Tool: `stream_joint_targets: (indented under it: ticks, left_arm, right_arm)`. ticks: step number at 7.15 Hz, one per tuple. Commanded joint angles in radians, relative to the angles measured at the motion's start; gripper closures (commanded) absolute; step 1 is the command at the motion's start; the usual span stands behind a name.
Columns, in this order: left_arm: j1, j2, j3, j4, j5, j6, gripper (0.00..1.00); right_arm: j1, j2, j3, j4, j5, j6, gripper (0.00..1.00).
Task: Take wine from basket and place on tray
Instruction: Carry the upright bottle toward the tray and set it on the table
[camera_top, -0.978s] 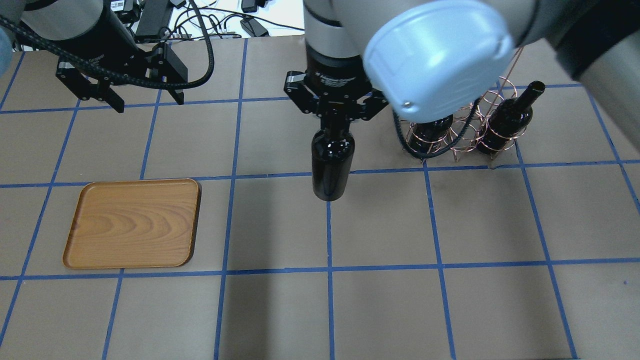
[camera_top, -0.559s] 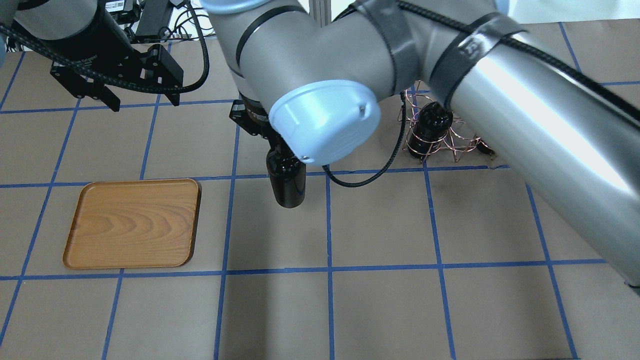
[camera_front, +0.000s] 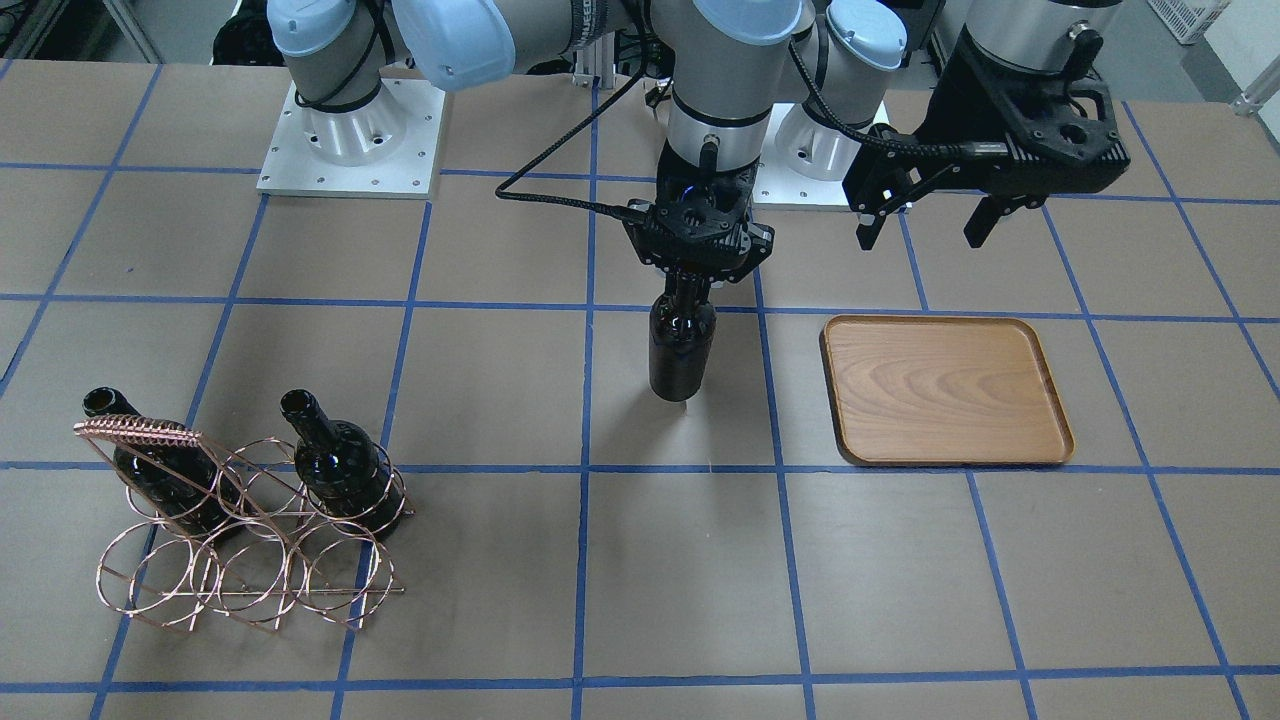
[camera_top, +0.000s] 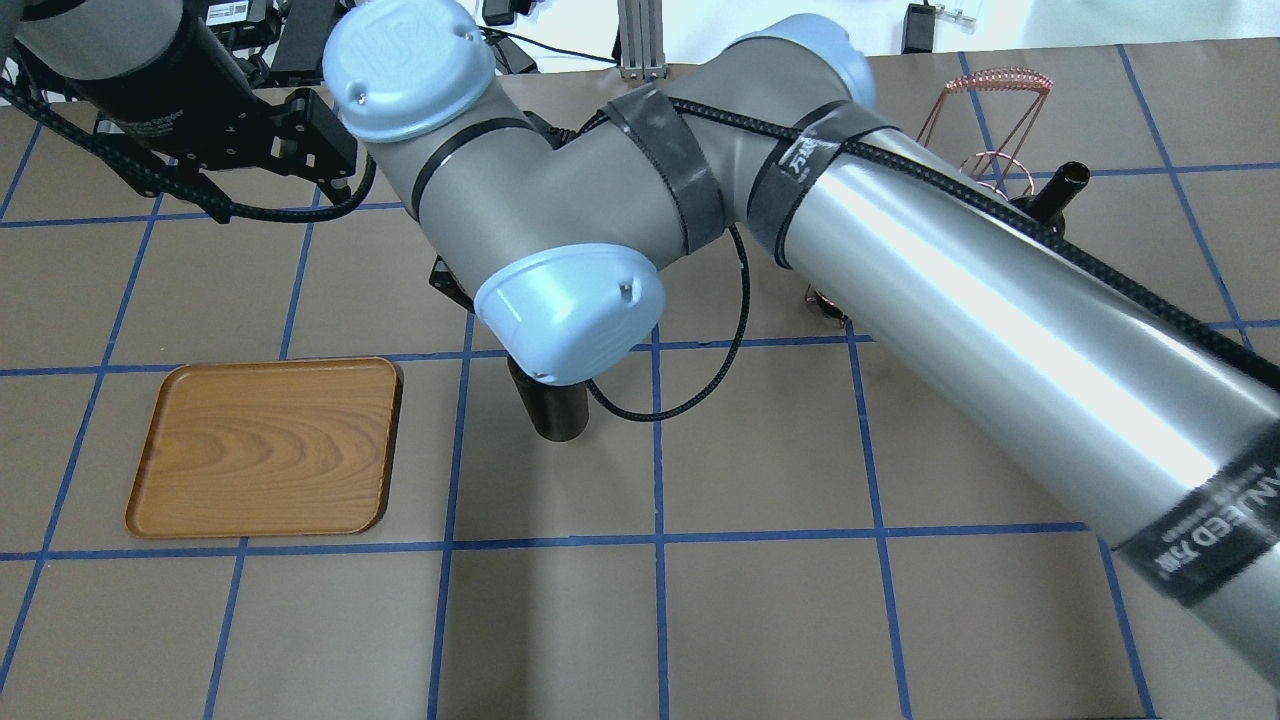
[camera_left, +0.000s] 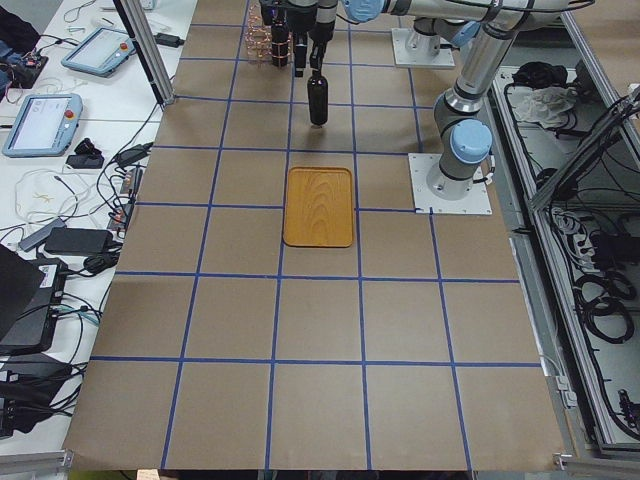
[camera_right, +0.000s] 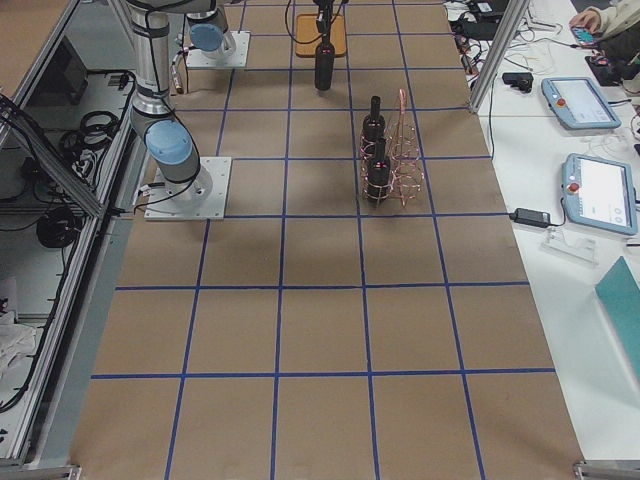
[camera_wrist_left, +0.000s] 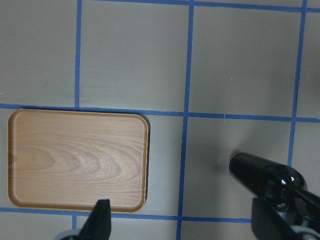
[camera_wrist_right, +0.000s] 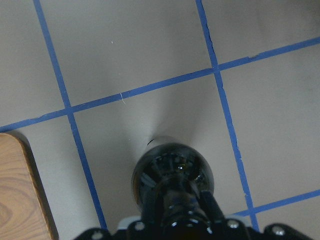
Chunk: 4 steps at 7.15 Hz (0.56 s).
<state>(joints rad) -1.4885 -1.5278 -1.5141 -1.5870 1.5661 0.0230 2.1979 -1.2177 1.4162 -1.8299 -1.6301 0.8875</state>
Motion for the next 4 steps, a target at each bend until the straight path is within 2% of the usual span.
stream_joint_targets:
  ticks: [1,2,3,4]
  left_arm:
    - [0.008,0.002,0.000,-0.002,0.003,0.015,0.00]
    - [0.007,0.002,0.000,-0.002,0.002,0.015,0.00]
    - [0.007,0.002,-0.001,-0.004,0.003,0.015,0.00]
    - [0.004,0.002,-0.001,-0.008,0.003,0.015,0.00]
  right_arm:
    - [0.000,0.006,0.006,-0.023,-0.005,-0.002,0.94]
    - [0.002,0.007,0.007,-0.022,-0.022,-0.002,0.87]
    - [0.002,0.009,0.007,-0.022,-0.022,-0.002,0.76]
    - [0.000,0.010,0.007,-0.020,-0.025,-0.005,0.52]
